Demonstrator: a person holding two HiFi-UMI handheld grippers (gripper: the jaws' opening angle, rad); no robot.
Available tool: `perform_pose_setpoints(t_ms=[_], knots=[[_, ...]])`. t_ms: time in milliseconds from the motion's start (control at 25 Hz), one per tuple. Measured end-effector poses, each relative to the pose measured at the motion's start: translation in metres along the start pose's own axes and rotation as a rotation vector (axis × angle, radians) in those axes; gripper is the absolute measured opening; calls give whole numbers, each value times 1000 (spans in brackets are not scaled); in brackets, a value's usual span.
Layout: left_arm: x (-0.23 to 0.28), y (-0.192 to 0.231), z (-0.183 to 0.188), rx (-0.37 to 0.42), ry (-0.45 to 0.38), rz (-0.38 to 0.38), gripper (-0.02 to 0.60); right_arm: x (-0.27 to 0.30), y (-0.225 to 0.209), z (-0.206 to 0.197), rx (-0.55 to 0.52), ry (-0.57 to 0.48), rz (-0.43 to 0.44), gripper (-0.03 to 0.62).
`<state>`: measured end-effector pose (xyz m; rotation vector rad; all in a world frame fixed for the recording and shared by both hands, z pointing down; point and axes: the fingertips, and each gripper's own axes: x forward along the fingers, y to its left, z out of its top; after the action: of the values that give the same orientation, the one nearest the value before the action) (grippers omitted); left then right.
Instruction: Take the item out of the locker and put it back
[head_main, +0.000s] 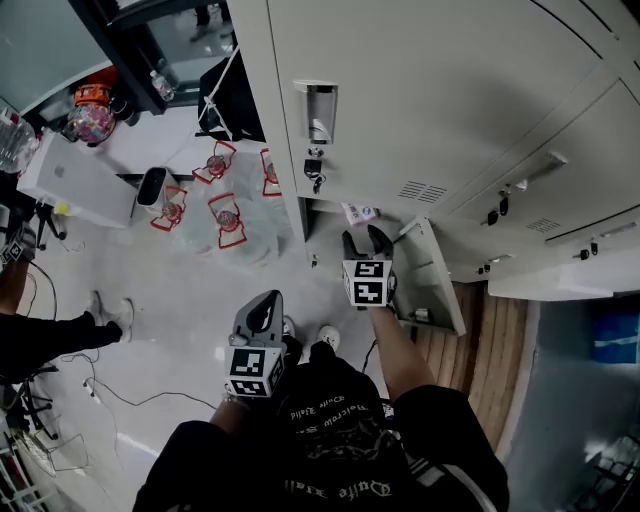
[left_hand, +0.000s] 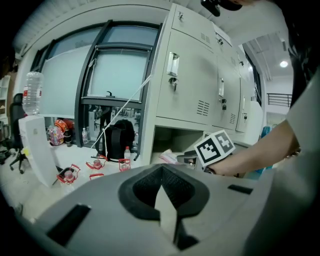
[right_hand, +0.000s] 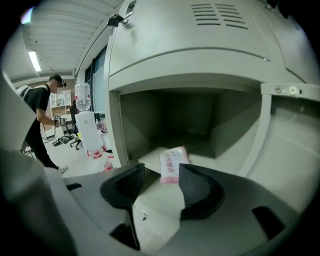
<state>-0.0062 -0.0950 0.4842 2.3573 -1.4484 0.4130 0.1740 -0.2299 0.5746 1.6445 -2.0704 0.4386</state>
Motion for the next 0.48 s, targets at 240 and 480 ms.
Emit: perform_pose_setpoints(t_ms=[240, 480], knots=[[-4, 10, -5, -10, 14, 22, 6, 27, -1, -9, -97, 87, -23, 204], [-10, 23, -8, -12, 23, 60, 6, 50, -4, -17, -206, 143, -40, 209]])
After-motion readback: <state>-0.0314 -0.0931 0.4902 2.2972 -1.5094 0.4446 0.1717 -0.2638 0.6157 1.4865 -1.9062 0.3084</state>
